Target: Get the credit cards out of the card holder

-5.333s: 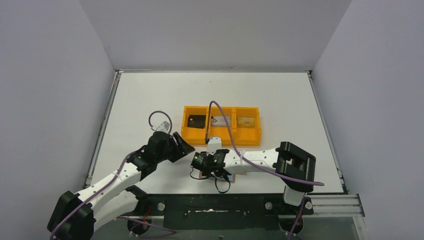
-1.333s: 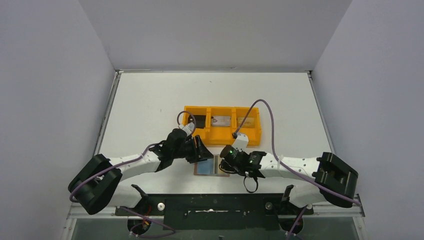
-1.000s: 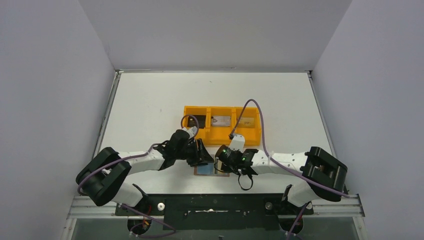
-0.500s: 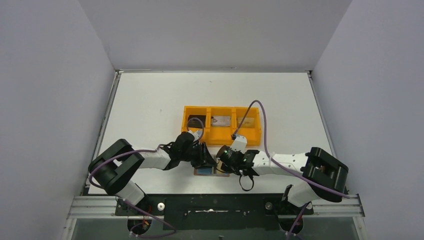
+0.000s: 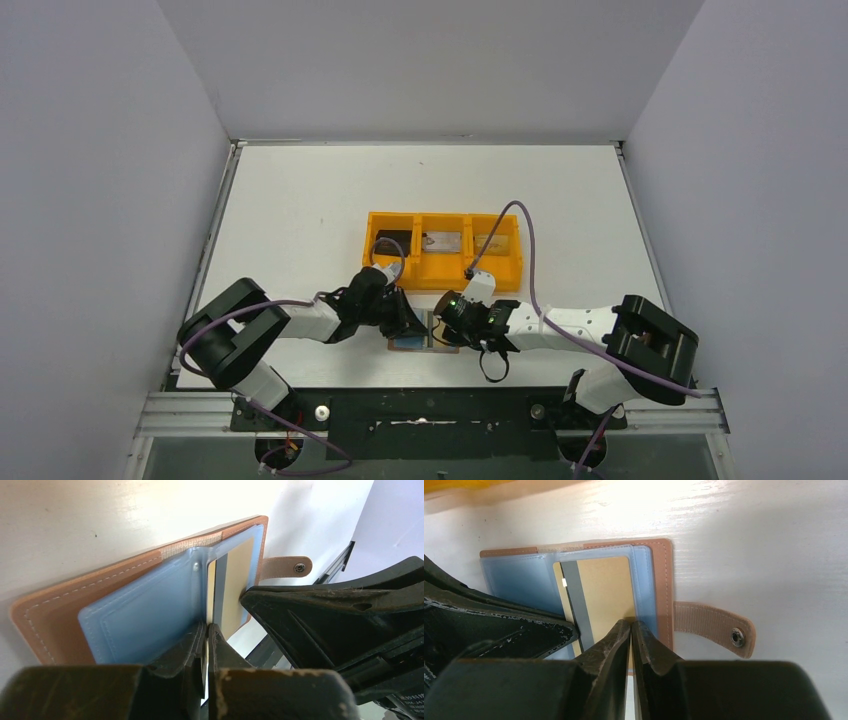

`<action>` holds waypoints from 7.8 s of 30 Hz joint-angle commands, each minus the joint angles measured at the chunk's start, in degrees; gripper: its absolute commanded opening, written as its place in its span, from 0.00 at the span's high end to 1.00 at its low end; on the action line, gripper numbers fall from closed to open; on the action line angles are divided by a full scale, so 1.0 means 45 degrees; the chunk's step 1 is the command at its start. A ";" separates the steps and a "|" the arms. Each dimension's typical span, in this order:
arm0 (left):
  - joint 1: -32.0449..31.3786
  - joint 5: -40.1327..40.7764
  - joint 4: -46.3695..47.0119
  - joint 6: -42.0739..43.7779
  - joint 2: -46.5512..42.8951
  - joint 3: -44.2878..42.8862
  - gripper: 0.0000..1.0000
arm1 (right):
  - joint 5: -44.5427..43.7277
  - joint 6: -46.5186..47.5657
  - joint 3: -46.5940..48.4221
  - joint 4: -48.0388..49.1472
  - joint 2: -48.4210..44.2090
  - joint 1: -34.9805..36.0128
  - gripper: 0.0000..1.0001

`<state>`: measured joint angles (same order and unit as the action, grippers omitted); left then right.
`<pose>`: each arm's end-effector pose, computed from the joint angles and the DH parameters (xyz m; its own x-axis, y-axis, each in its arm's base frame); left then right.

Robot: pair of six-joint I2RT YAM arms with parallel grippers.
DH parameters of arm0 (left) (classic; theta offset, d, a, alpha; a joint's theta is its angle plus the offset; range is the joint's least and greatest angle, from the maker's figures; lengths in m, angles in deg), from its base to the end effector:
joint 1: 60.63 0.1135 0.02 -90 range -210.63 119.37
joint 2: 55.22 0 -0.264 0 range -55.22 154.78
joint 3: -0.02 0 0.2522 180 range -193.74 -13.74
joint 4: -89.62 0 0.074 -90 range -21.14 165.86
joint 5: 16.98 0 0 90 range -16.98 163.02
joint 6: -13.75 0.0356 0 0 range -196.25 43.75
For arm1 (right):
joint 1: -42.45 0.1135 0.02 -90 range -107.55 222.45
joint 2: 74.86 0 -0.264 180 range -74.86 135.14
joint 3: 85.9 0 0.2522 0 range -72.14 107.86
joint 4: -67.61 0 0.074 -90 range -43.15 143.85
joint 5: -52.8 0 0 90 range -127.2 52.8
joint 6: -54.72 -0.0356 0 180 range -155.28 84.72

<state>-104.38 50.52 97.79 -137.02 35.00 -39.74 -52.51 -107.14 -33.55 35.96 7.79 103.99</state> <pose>0.1789 -0.1901 0.1111 -0.9733 -0.1843 -0.1365 -0.0123 0.6364 -0.7713 0.1297 0.2196 0.1525 -0.8805 0.2990 -0.3678 0.1541 0.9144 0.3743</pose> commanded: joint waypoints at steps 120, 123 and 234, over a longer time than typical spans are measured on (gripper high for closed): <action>0.1680 0.0184 -0.2390 0.2043 -0.2741 -0.0003 0.81 | 0.4794 0.0778 0.0854 0.5562 0.2852 -0.1705 0.98; 0.1680 0.0180 -0.2288 0.1984 -0.2607 0.0047 0.88 | 0.4762 0.0965 0.0766 0.5679 0.2597 -0.1723 0.97; 0.3725 -0.5181 0.4670 -0.0148 -0.6987 0.0636 1.00 | 1.2069 0.3586 -0.1877 1.2303 -0.4328 -0.4700 0.92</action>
<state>-88.05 28.91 113.71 -137.13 3.22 -36.81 -1.06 -89.83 -41.86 83.39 -11.53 82.90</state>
